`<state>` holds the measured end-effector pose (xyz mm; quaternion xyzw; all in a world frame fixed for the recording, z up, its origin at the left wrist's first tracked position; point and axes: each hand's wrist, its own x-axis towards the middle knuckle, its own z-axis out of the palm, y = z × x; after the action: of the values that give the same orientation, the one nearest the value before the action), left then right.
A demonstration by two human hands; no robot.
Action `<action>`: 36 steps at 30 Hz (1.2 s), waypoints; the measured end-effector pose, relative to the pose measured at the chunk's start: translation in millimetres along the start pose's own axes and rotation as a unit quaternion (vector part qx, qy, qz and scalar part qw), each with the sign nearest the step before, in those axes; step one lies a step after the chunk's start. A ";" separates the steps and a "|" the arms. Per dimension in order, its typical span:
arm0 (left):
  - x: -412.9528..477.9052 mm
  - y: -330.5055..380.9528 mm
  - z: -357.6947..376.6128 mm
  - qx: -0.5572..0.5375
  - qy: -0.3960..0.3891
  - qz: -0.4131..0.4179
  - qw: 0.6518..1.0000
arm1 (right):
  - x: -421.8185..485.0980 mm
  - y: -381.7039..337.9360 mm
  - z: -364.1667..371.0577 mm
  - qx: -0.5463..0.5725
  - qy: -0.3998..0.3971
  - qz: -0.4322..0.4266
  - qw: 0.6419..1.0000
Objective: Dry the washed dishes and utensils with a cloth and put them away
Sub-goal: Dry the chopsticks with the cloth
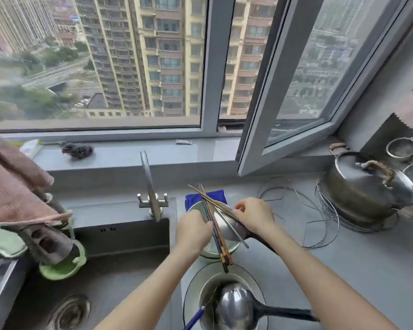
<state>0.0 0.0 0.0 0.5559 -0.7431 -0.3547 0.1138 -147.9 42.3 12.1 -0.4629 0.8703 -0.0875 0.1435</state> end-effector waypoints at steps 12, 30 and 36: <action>14.1 11.5 22.9 -0.083 -0.047 -0.094 0.991 | 31.9 -6.1 20.0 0.061 -0.119 -0.044 0.990; 2.3 7.0 -1.0 0.114 0.065 0.033 0.991 | 11.9 -44.1 33.4 0.056 -0.103 0.009 0.993; 4.4 3.2 0.2 0.073 0.029 0.037 0.996 | 5.8 -28.1 22.1 0.020 -0.072 -0.001 0.997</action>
<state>-4.1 -3.5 1.0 0.5444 -0.7838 -0.2790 0.1073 -121.7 21.4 -1.8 -0.4656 0.8556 -0.0718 0.2146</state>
